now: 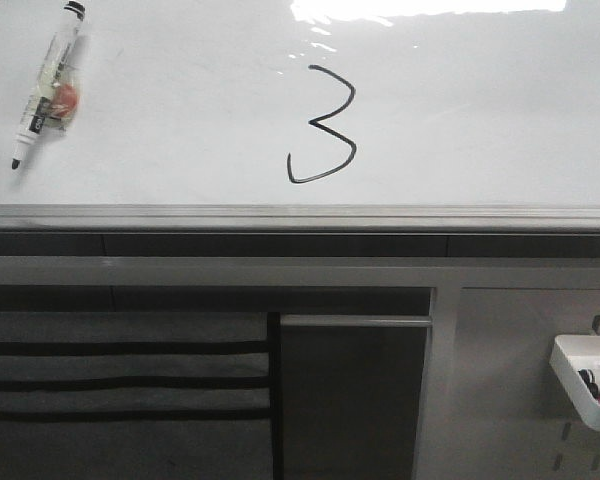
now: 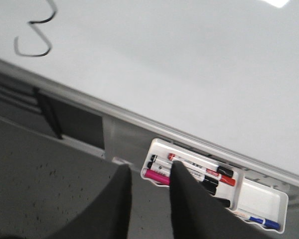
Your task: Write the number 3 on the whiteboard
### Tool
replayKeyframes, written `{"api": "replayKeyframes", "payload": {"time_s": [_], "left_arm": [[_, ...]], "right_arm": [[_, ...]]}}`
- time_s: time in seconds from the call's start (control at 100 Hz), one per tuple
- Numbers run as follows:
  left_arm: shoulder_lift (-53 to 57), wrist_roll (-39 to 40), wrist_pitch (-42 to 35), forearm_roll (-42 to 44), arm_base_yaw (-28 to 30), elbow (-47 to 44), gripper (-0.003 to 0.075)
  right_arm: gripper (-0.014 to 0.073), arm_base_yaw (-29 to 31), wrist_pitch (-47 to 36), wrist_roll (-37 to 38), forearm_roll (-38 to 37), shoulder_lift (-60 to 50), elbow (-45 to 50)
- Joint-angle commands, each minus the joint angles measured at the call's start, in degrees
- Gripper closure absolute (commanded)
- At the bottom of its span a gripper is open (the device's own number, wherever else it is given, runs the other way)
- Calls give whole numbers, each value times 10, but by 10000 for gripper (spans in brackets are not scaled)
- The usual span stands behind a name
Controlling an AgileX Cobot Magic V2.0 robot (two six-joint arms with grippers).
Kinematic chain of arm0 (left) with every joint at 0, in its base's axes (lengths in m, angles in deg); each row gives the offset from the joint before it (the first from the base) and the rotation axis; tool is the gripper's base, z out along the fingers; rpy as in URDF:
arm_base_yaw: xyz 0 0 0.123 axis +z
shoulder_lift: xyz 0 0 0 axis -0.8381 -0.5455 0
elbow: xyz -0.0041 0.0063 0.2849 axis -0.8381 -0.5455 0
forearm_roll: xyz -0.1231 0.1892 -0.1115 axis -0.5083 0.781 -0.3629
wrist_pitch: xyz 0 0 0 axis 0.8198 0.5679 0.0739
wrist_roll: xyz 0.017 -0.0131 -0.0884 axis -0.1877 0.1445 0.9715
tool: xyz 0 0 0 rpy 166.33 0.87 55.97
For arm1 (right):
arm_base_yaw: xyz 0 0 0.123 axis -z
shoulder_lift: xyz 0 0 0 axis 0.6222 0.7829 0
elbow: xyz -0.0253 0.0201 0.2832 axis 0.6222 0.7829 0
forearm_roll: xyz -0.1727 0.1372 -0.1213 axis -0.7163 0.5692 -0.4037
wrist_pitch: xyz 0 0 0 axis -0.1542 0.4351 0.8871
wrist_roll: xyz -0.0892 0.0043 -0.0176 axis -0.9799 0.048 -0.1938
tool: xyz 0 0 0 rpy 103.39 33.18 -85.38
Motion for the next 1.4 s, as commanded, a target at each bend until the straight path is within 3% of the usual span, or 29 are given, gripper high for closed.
{"api": "replayKeyframes", "payload": {"time_s": [0.0,0.16,0.29,0.48,0.92,1.39], "left_arm": [[67,50,32,21,1,20,390],[160,126,17,61,1,-8,563],[230,144,-62,66,1,-76,742],[304,150,-200,-3,1,-181,739],[313,150,-220,4,0,-276,739],[566,150,-359,38,72,-490,739]], "right_arm": [[516,2,-21,70,-41,-45,-3],[669,2,-49,106,-39,-126,53],[668,2,-105,110,-39,-185,106],[668,2,-125,110,-39,-223,149],[668,2,-117,110,-39,-223,156],[668,2,-117,110,-39,-223,156]]}}
